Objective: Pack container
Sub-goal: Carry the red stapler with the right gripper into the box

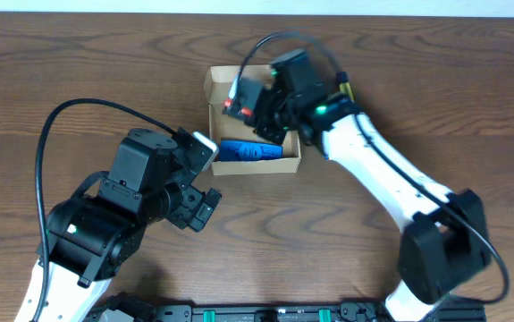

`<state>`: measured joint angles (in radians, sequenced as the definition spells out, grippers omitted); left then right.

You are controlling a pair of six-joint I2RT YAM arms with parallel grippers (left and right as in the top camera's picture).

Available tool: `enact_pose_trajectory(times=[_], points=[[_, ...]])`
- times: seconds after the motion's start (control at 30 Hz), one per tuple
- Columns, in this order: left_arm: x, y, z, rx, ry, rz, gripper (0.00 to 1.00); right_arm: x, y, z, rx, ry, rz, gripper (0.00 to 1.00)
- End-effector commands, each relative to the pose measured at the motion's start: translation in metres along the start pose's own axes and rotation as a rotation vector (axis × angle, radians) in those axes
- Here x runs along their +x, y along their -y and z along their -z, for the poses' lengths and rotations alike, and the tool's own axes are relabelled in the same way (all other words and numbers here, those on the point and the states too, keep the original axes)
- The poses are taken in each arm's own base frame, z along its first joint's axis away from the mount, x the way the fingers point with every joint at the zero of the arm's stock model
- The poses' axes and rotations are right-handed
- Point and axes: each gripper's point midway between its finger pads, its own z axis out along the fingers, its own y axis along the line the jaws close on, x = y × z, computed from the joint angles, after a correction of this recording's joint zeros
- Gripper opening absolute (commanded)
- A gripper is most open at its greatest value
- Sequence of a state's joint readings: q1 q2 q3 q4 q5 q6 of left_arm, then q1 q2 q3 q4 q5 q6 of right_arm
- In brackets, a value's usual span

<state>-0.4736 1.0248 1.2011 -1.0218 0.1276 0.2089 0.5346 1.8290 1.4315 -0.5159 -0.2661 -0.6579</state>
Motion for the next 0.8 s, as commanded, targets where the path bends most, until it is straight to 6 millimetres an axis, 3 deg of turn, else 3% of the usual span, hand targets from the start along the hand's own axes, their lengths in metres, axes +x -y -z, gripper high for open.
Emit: enact_pose_trajectory(times=[0.0,0.27,0.77], points=[[-0.003,-0.001,0.003,-0.001,0.009,0.009,0.95,0.01,0.003,-0.011,0.012,-0.045,0.147,0.01],[-0.003,-0.001,0.003,-0.001,0.009,0.009,0.95,0.023,-0.005,-0.031,-0.043,-0.068,0.33,0.01],[-0.003,-0.001,0.003,-0.001,0.009,0.009,0.95,0.035,0.002,-0.077,-0.03,-0.058,0.309,0.01]])
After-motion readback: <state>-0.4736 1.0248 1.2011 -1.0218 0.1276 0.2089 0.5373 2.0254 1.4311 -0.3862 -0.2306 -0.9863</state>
